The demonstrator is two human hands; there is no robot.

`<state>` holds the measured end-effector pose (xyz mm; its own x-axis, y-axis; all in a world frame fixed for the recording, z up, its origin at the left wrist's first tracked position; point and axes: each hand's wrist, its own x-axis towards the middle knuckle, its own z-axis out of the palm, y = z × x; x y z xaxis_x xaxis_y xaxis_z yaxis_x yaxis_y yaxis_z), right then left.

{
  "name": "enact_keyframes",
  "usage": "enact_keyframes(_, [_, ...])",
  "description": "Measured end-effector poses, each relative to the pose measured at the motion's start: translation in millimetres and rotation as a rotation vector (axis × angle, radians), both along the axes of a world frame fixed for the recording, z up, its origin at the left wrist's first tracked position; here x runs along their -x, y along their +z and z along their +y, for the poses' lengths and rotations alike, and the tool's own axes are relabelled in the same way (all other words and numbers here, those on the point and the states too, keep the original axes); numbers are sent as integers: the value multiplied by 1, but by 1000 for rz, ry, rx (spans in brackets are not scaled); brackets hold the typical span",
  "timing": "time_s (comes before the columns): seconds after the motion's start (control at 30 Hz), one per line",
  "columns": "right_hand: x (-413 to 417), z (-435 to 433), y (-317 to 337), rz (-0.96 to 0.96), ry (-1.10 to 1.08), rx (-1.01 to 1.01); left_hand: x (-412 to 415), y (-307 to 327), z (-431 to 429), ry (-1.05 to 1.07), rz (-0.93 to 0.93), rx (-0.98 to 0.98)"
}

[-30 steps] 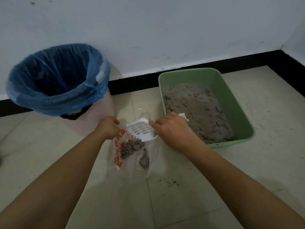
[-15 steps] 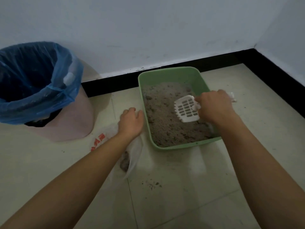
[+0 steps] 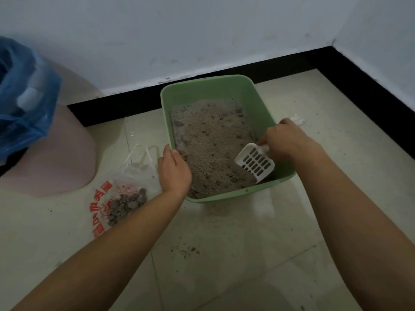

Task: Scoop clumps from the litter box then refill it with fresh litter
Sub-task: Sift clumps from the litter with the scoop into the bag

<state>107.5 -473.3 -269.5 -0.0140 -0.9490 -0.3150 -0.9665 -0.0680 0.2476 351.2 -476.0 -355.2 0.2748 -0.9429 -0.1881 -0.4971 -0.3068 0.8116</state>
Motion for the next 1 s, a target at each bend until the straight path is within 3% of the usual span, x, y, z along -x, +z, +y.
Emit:
enact_keyframes(0.37, [-19, 8, -56, -575, -144, -237, 0, 0, 1, 44, 93, -18])
enact_keyframes(0.6, [-8, 17, -67, -816, -259, -190, -1, 3, 2, 55, 132, -35])
enact_keyframes(0.7, [-4, 18, -62, -1015, -386, -135, -1, 3, 3, 59, 154, -34])
enact_keyframes(0.87, [-36, 13, -72, -990, -223, -173, 0, 3, 2, 78, 192, -23])
enact_keyframes(1.0, [-29, 12, -72, -1109, -316, -139, -1, 4, 3, 88, 203, -44])
